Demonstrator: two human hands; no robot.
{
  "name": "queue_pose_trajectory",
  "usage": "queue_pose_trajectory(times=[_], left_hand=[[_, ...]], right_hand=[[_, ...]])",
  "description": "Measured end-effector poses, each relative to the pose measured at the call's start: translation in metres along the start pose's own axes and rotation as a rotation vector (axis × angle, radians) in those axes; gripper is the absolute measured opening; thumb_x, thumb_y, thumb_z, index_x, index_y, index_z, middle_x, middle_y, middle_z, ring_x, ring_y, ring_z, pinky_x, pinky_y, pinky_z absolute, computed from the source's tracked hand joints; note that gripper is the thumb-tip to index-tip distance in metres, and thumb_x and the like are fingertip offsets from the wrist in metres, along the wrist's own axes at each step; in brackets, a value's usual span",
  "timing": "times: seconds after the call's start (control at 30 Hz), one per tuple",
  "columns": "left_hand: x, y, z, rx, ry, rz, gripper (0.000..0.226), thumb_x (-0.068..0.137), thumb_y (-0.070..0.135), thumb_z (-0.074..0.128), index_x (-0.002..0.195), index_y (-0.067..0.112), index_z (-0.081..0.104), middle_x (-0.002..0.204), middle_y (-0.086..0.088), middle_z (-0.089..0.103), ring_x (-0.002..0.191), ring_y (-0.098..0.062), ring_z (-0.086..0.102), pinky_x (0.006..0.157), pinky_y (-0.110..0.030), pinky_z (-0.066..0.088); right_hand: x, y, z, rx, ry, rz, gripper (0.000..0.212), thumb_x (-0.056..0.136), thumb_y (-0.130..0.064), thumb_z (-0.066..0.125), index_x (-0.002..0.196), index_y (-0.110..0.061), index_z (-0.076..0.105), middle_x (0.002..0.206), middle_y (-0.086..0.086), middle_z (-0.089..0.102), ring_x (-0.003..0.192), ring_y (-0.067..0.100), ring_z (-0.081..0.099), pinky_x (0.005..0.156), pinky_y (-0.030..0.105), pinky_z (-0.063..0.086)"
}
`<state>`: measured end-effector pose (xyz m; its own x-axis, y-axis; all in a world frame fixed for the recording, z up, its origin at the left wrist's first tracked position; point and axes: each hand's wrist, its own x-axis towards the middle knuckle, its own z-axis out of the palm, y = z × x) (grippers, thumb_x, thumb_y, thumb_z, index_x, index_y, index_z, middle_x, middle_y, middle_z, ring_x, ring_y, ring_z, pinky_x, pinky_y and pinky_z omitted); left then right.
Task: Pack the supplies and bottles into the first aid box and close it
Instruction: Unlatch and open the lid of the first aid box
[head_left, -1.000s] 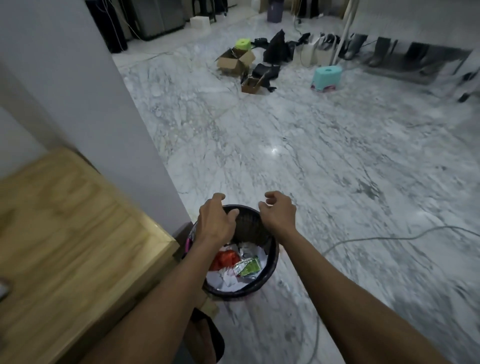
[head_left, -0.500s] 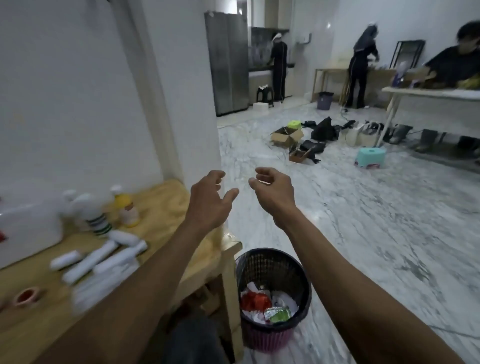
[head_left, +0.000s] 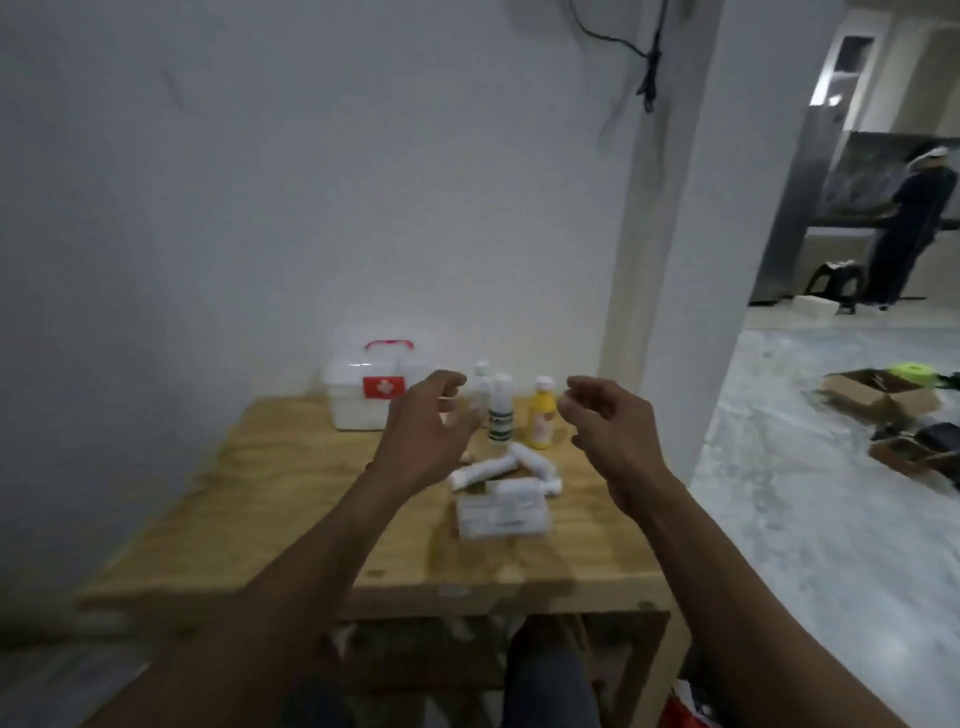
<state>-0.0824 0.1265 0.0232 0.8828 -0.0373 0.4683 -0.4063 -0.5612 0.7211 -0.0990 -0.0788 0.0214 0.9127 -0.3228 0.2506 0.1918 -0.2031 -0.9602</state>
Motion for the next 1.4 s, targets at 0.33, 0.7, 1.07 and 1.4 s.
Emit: queue_pose_trajectory(times=[0.33, 0.7, 1.07, 1.4], left_hand=[[0.0, -0.072, -0.072, 0.147, 0.164, -0.185, 0.045, 0.083, 0.03, 0.073, 0.123, 0.014, 0.06, 0.118, -0.005, 0.067, 0.098, -0.014, 0.063, 0.082, -0.03, 0.051], [0.087, -0.149, -0.069, 0.191, 0.199, -0.18, 0.049, 0.086, 0.036, 0.068, 0.129, 0.016, 0.056, 0.132, -0.007, 0.059, 0.117, -0.023, 0.057, 0.09, -0.032, 0.044], [0.138, -0.199, -0.05, 0.014, 0.144, -0.282, 0.051, 0.095, 0.049, 0.047, 0.141, 0.029, 0.043, 0.151, -0.001, 0.042, 0.135, -0.028, 0.043, 0.105, -0.055, 0.042], [0.123, -0.187, -0.054, -0.03, 0.152, -0.318, 0.051, 0.095, 0.045, 0.048, 0.144, 0.029, 0.04, 0.152, -0.002, 0.04, 0.134, -0.031, 0.044, 0.101, -0.056, 0.045]], right_hand=[[0.013, 0.005, 0.087, 0.012, -0.165, -0.013, 0.032, 0.086, -0.016, 0.069, 0.118, -0.016, 0.067, 0.112, -0.004, 0.07, 0.103, 0.007, 0.065, 0.094, 0.034, 0.055], [0.078, 0.029, 0.18, -0.14, -0.108, -0.015, 0.042, 0.091, -0.037, 0.063, 0.131, -0.026, 0.057, 0.137, -0.002, 0.057, 0.124, 0.017, 0.053, 0.101, 0.04, 0.048], [0.119, 0.049, 0.231, -0.202, -0.07, 0.052, 0.05, 0.099, -0.049, 0.041, 0.147, -0.035, 0.034, 0.157, -0.004, 0.033, 0.14, 0.022, 0.037, 0.11, 0.044, 0.037], [0.099, 0.042, 0.227, -0.131, -0.081, 0.08, 0.051, 0.102, -0.041, 0.04, 0.15, -0.03, 0.029, 0.157, -0.004, 0.032, 0.141, 0.02, 0.035, 0.106, 0.031, 0.035]])
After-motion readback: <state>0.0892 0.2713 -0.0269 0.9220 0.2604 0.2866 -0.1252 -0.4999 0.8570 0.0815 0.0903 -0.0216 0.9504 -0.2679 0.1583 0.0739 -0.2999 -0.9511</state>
